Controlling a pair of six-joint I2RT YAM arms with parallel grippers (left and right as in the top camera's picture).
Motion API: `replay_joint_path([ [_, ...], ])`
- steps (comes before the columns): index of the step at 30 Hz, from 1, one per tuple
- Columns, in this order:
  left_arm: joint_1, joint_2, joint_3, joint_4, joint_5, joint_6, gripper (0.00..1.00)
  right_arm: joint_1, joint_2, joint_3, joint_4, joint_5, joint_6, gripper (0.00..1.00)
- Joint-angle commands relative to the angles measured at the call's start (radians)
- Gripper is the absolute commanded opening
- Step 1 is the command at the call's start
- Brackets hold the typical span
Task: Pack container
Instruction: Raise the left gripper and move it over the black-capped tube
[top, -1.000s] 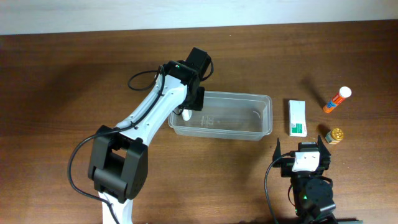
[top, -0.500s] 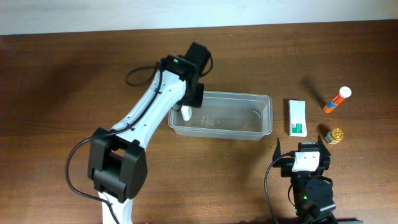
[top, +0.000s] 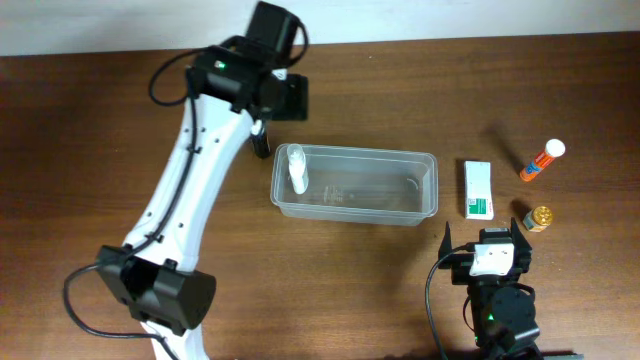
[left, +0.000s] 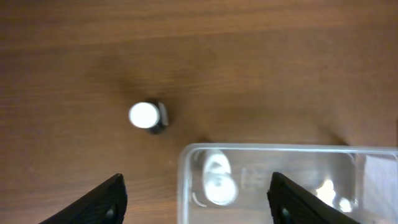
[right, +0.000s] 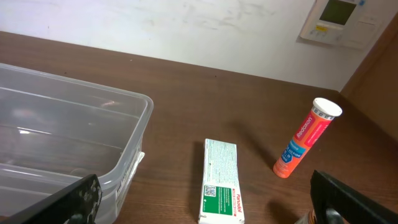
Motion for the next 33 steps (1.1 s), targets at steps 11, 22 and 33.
replay_joint_path([
  [11,0.154,-0.003,0.005,-0.061,0.043,-0.022,0.78,-0.003,-0.002,0.005,-0.001,-0.002,-0.007,0.98],
  [22,0.156,-0.003,0.005,-0.108,0.044,-0.021,0.87,-0.003,-0.002,0.005,-0.001,-0.002,-0.007,0.98],
  [33,0.156,-0.003,0.005,-0.120,0.044,-0.021,0.87,-0.003,-0.002,0.005,-0.001,-0.002,-0.007,0.98],
])
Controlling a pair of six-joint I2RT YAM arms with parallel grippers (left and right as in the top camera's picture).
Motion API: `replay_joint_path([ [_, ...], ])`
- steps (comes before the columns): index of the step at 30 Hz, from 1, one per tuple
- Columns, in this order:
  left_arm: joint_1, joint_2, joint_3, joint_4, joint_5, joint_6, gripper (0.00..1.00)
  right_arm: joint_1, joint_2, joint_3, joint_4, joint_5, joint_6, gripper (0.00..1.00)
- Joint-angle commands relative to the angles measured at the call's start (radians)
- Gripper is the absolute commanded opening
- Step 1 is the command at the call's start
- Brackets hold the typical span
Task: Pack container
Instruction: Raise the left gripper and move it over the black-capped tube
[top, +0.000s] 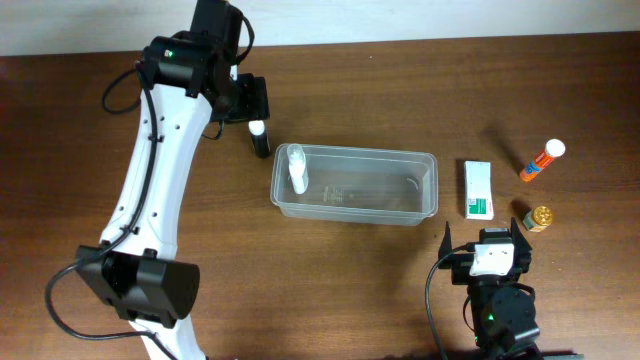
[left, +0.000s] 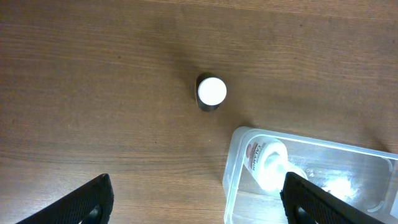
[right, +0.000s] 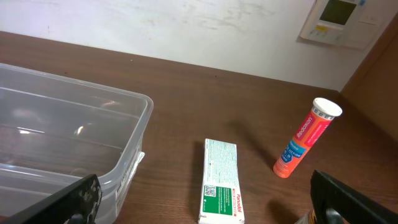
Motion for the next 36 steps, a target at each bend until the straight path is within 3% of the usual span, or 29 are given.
replay_joint_path([
  [1,0.002,-0.004,0.005,-0.006,0.007,-0.010,0.87,-0.003,-0.002,0.005,-0.001,-0.002,-0.007,0.98],
  [26,-0.029,-0.004,-0.016,-0.090,0.007,-0.010,0.87,-0.003,-0.002,0.005,-0.001,-0.002,-0.007,0.98],
  [36,-0.032,-0.004,-0.240,0.147,0.008,-0.010,0.91,-0.003,-0.002,0.005,-0.001,-0.002,-0.007,0.98],
])
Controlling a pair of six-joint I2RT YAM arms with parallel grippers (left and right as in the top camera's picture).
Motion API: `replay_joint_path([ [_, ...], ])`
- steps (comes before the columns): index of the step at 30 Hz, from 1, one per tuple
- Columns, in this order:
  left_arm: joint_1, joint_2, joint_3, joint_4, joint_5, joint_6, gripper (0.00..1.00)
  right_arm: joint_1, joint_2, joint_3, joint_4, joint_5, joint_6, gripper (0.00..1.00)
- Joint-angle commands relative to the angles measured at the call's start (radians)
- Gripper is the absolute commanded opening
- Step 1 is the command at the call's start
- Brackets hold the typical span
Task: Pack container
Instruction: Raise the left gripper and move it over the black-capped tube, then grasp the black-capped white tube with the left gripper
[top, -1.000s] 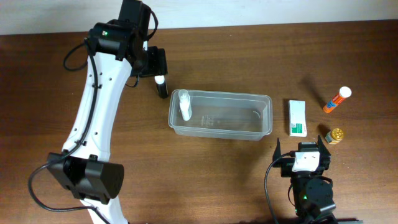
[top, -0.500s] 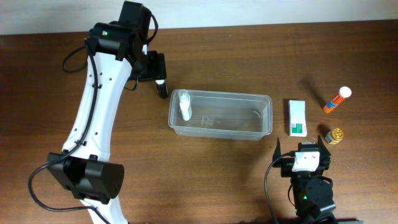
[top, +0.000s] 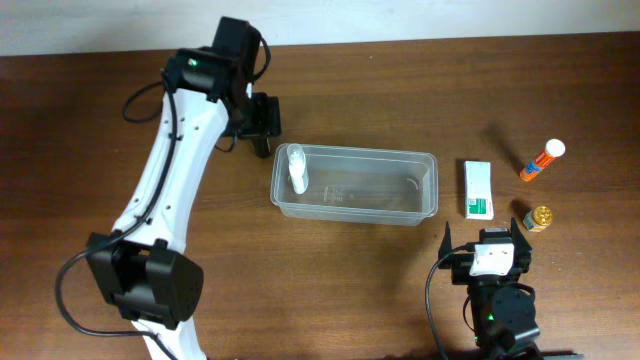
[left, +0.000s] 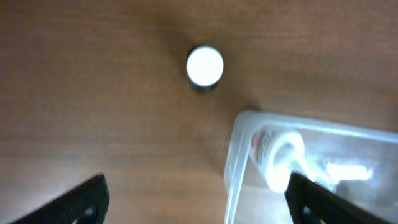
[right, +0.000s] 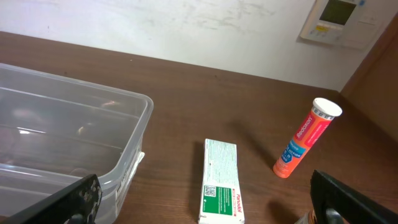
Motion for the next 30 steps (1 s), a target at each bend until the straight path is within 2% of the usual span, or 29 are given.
replay_joint_path([
  [1,0.003,-0.004,-0.089,0.097,0.007,-0.007,0.91,-0.003,-0.002,0.005,-0.001,-0.002,-0.007,0.98],
  [16,0.005,-0.002,-0.216,0.378,0.002,-0.045,0.92,-0.003,-0.002,0.005,-0.001,-0.002,-0.007,0.98],
  [20,0.020,-0.002,-0.254,0.416,-0.027,-0.083,0.91,-0.003,-0.002,0.005,-0.001,-0.002,-0.007,0.98],
  [30,0.046,0.006,-0.282,0.456,-0.023,-0.082,0.90,-0.003,-0.002,0.005,-0.001,-0.002,-0.007,0.98],
])
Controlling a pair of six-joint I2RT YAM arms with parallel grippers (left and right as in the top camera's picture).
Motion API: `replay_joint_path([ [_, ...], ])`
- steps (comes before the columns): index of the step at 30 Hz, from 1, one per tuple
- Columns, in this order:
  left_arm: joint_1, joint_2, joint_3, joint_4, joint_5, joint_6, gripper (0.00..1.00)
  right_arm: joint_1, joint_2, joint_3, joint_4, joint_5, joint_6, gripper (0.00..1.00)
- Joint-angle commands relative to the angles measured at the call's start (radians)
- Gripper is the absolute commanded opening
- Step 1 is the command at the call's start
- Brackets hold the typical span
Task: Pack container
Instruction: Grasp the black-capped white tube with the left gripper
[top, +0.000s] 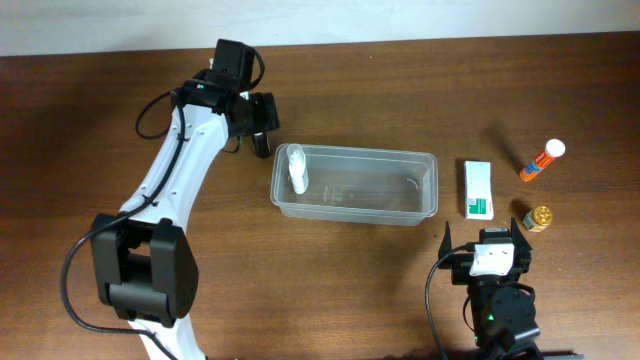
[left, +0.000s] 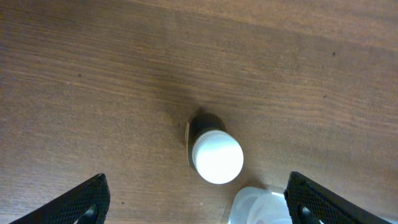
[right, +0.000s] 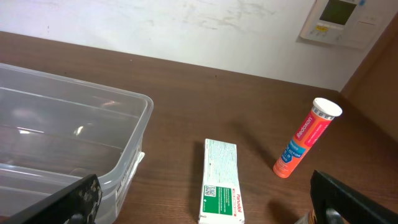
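Observation:
A clear plastic container (top: 355, 185) sits mid-table with a white bottle (top: 296, 168) in its left end. Just off its far-left corner stands a dark bottle with a white cap (left: 216, 157). My left gripper (top: 256, 122) hangs open right above that bottle, whose cap shows just ahead of the gap between the fingers (left: 81, 200). The container's corner (left: 255, 208) sits at the bottom edge. My right gripper (right: 205, 211) is open near the table's front, holding nothing. A white-and-green box (right: 221, 180), an orange tube (right: 306, 138) and a small amber bottle (top: 540, 218) lie right of the container.
The container's right wall (right: 124, 143) is left of the right gripper's view. A back wall with a white wall unit (right: 339, 18) rises behind the table.
My left gripper has come closer to the dark bottle, which now looks larger and sharper in the wrist view. It is still open. The right arm has not moved.
My left gripper was open over the container's left end, beside the dark bottle. Then it stood higher and further left, with bottle and container corner both in view. Then it hung nearer the bottle, and now close above it. Nothing else on the table moved.

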Motion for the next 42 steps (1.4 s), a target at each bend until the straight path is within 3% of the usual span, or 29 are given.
replay_joint_path([
  [1,0.001,0.009,-0.010,0.016,-0.014,-0.014,0.90,-0.003,-0.002,0.005,-0.001,-0.002,-0.007,0.98],
  [18,0.000,0.139,-0.009,0.068,-0.014,-0.014,0.89,-0.003,-0.002,0.005,-0.001,-0.002,-0.007,0.98],
  [22,0.000,0.146,-0.009,0.071,-0.014,-0.014,0.61,-0.003,-0.002,0.005,-0.001,-0.002,-0.007,0.98],
  [26,0.000,0.146,-0.009,0.079,-0.014,-0.014,0.50,-0.003,-0.002,0.005,-0.001,-0.002,-0.007,0.98],
  [29,0.000,0.146,-0.009,0.079,-0.014,-0.014,0.33,-0.003,-0.002,0.005,-0.001,-0.002,-0.007,0.98],
  [32,0.000,0.146,-0.009,0.083,-0.014,-0.013,0.32,-0.003,-0.002,0.005,-0.001,-0.002,-0.007,0.98],
  [37,0.000,0.145,-0.005,0.082,-0.014,0.003,0.22,-0.003,-0.002,0.005,-0.001,-0.002,-0.007,0.98],
  [42,0.000,0.114,0.052,-0.019,-0.016,0.087,0.22,-0.003,-0.002,0.005,-0.001,-0.002,-0.007,0.98],
])
